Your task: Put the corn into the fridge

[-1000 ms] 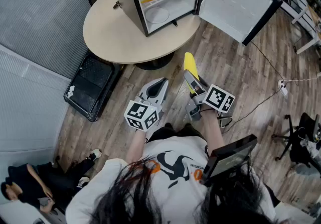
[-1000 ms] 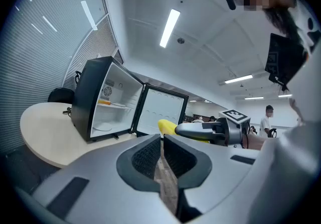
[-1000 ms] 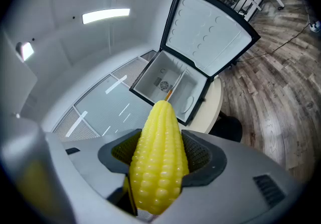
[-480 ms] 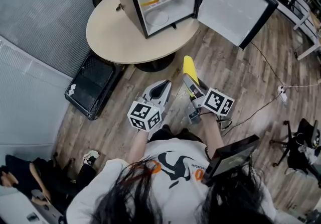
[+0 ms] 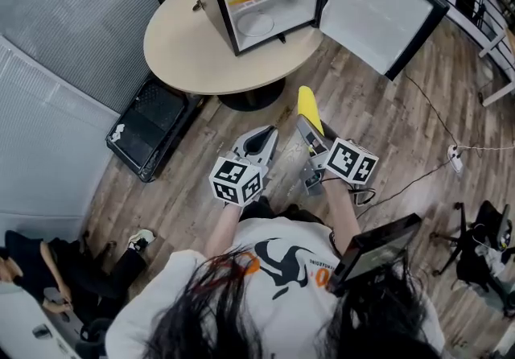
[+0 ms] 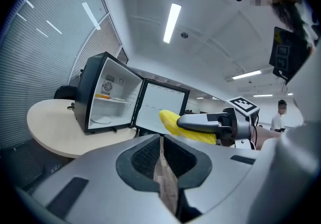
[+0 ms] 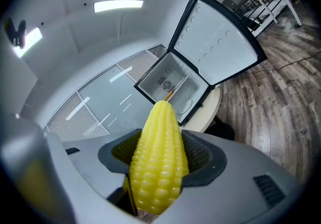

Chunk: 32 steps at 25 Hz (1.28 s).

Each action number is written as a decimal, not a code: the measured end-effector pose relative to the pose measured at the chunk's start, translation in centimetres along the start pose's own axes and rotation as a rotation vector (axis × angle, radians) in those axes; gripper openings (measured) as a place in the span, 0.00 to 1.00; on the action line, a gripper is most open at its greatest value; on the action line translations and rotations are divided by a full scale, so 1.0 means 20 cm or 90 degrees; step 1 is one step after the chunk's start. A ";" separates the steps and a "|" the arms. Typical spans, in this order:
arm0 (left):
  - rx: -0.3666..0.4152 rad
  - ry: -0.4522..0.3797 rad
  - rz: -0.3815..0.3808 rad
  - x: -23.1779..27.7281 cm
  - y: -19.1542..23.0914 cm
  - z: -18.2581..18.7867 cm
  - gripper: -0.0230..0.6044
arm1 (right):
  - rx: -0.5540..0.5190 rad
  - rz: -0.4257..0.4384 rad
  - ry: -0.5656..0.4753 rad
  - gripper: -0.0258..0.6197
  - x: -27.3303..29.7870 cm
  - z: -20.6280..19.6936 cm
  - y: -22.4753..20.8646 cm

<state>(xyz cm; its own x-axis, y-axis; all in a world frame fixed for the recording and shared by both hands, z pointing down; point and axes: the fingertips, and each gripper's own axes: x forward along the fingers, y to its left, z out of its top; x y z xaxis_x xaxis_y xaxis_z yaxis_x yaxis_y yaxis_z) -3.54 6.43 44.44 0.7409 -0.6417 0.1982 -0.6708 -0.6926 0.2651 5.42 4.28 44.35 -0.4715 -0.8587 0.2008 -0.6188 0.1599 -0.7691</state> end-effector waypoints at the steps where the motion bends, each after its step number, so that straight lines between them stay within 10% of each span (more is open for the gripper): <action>1: -0.002 -0.002 0.004 0.01 -0.02 0.00 0.07 | -0.001 0.003 0.003 0.44 -0.02 0.01 -0.01; 32: 0.015 0.023 0.029 0.22 -0.01 -0.04 0.07 | -0.020 0.020 0.037 0.44 0.12 0.11 -0.17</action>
<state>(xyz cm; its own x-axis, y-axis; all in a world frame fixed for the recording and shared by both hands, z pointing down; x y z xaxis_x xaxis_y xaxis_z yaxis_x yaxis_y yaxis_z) -0.17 3.94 46.08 0.7103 -0.6604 0.2437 -0.7039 -0.6708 0.2336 7.75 0.57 46.24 -0.5257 -0.8236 0.2131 -0.6229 0.2020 -0.7558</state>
